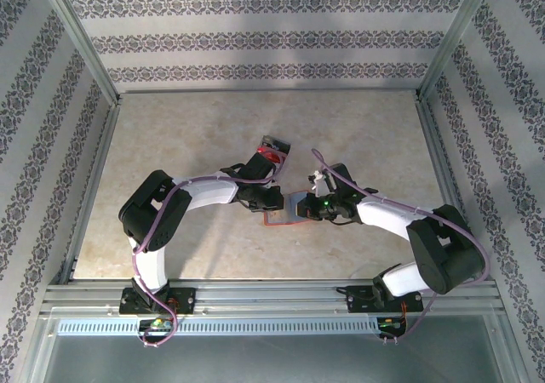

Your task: Take the credit cards out of the card holder

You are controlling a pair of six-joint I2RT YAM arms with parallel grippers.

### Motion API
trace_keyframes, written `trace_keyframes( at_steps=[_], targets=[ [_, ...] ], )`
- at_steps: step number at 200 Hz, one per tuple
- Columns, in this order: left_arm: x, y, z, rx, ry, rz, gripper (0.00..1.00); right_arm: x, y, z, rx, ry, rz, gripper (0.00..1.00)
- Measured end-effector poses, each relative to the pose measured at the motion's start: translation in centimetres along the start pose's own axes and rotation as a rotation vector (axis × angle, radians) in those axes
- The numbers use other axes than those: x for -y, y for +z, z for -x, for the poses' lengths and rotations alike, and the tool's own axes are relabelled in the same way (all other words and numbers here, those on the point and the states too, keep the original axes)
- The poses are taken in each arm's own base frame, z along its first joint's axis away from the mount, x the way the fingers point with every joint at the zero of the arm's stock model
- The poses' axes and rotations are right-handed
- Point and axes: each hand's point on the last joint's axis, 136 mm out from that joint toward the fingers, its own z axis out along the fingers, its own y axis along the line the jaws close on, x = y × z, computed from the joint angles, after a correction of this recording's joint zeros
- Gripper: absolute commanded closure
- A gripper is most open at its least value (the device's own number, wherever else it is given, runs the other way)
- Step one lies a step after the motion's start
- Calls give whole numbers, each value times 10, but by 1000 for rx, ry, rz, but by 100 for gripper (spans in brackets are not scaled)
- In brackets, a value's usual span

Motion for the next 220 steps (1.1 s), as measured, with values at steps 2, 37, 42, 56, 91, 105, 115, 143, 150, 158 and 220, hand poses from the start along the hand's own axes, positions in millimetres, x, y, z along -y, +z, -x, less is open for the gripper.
trace_keyframes(
  at_steps=[2,37,42,56,91,105,115,143,150,158,220],
  targets=[
    [0,0,0,0,0,0,87,-1,0,0,0,-2,2,100],
    [0,0,0,-1,0,0,87,-14,10,-4,-21,-19,43,100],
    [0,0,0,-1,0,0,87,-15,12,-4,-22,-21,46,100],
    [0,0,0,0,0,0,87,-16,15,-5,-29,-19,51,100],
    [0,0,0,0,0,0,87,-18,22,-6,-40,-14,59,100],
    [0,0,0,-1,0,0,87,-18,23,-7,-43,-14,58,100],
    [0,0,0,0,0,0,87,-17,23,-7,-45,-13,57,100],
    [1,0,0,0,1,-2,87,-12,25,-8,-49,-5,30,100],
    [1,0,1,0,1,-3,87,-10,26,-8,-51,-3,23,100],
    [2,0,1,0,1,-4,87,-8,26,-8,-55,0,13,100],
    [11,-11,5,21,14,-28,82,3,31,-12,-72,10,-27,100]
  ],
)
